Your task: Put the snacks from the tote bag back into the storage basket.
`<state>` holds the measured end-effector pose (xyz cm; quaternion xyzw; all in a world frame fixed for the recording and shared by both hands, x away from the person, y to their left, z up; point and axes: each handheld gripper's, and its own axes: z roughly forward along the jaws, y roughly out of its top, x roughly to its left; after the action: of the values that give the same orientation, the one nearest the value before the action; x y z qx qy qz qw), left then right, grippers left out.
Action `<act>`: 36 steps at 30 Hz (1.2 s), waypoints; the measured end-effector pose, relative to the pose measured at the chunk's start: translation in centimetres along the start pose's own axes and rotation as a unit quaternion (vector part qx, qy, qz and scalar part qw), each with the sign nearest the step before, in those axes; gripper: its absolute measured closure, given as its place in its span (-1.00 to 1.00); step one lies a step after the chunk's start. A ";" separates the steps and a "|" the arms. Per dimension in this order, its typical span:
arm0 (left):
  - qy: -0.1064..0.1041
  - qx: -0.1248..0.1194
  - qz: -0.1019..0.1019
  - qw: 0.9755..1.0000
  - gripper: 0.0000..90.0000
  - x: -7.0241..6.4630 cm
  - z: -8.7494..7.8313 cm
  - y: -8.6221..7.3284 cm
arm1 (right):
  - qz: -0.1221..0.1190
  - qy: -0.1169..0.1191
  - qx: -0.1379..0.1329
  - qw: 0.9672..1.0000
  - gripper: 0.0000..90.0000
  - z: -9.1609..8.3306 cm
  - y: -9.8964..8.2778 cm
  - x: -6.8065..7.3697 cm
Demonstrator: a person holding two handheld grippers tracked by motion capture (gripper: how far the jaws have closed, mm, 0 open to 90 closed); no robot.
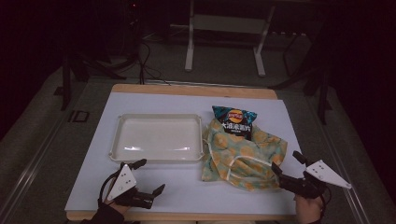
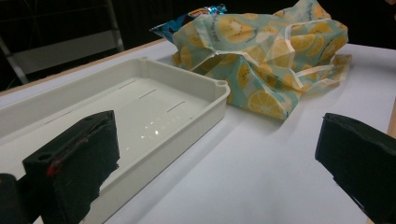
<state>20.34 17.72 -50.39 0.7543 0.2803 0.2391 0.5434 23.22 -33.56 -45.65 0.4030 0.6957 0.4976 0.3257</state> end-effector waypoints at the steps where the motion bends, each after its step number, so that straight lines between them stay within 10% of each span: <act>1: 0.000 0.000 0.000 1.000 -1.00 0.0 0.0 0.0 | 0.000 0.000 0.000 1.000 -0.76 0.0 0.0 0.0; 7: -0.004 -0.003 0.001 1.000 -1.00 -0.1 -0.1 0.0 | -0.008 0.022 0.018 1.000 -0.76 0.6 0.1 0.5; 10: -0.008 -0.006 0.005 1.000 -1.00 -0.3 -0.2 0.1 | -0.011 0.069 0.013 0.997 -0.76 0.7 0.8 0.5; 27: -0.012 -0.007 0.006 1.000 -1.00 -0.5 -0.2 0.1 | -0.033 0.113 0.006 0.993 -0.70 0.8 1.8 -1.5; 36: -0.013 -0.006 0.007 1.000 -1.00 -0.5 -0.2 0.1 | -0.038 0.203 0.003 0.978 -0.70 1.2 3.7 -2.9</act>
<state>19.83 17.46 -50.27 0.7561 0.2662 0.2347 0.5499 26.52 -34.96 -42.32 0.2677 0.7639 0.5538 0.1953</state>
